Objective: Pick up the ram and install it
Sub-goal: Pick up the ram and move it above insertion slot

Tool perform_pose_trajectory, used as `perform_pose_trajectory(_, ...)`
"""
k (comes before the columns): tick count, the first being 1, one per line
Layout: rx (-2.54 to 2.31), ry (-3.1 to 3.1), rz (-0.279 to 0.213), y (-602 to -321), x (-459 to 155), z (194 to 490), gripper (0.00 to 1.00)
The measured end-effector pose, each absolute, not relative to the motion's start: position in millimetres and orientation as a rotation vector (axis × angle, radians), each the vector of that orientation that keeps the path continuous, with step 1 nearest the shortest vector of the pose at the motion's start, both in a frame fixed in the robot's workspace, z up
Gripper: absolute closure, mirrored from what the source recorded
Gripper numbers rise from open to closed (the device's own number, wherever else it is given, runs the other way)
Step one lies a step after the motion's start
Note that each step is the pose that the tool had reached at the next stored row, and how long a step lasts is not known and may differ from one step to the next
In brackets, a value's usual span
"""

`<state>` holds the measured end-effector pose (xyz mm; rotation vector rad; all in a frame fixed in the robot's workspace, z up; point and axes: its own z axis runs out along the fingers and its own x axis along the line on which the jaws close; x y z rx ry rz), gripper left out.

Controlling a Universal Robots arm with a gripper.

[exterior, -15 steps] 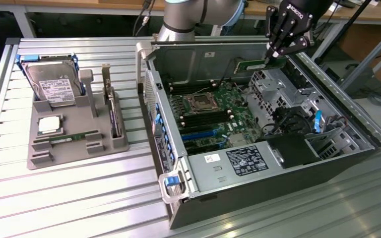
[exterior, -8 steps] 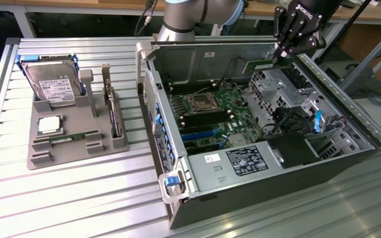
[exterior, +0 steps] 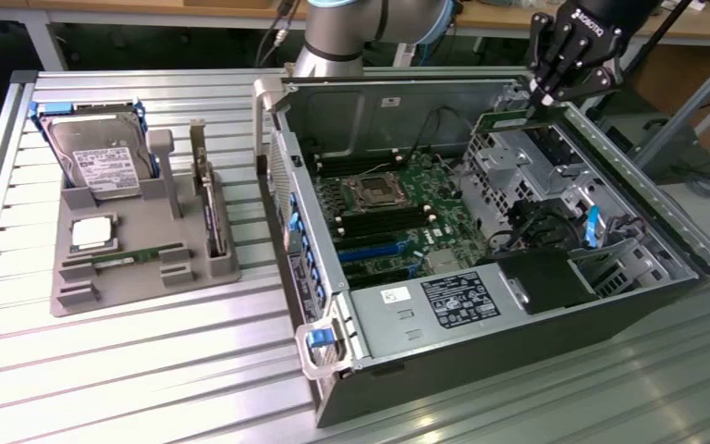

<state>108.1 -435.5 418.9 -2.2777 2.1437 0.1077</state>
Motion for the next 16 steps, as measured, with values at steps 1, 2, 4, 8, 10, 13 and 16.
perform_pose_trajectory(1,-2.278,2.144,0.108,-436,111,419,0.88)
perform_pose_trajectory(2,-2.278,2.144,0.108,-436,113,419,0.88)
perform_pose_trajectory(4,-2.278,2.144,0.108,-436,119,419,0.88)
perform_pose_trajectory(8,-2.278,2.144,0.108,-436,128,419,0.88)
perform_pose_trajectory(10,-2.278,2.144,0.108,-436,133,419,0.88)
perform_pose_trajectory(13,-2.278,2.144,0.108,-436,137,419,0.88)
perform_pose_trajectory(16,-2.278,2.144,0.108,-436,143,419,0.88)
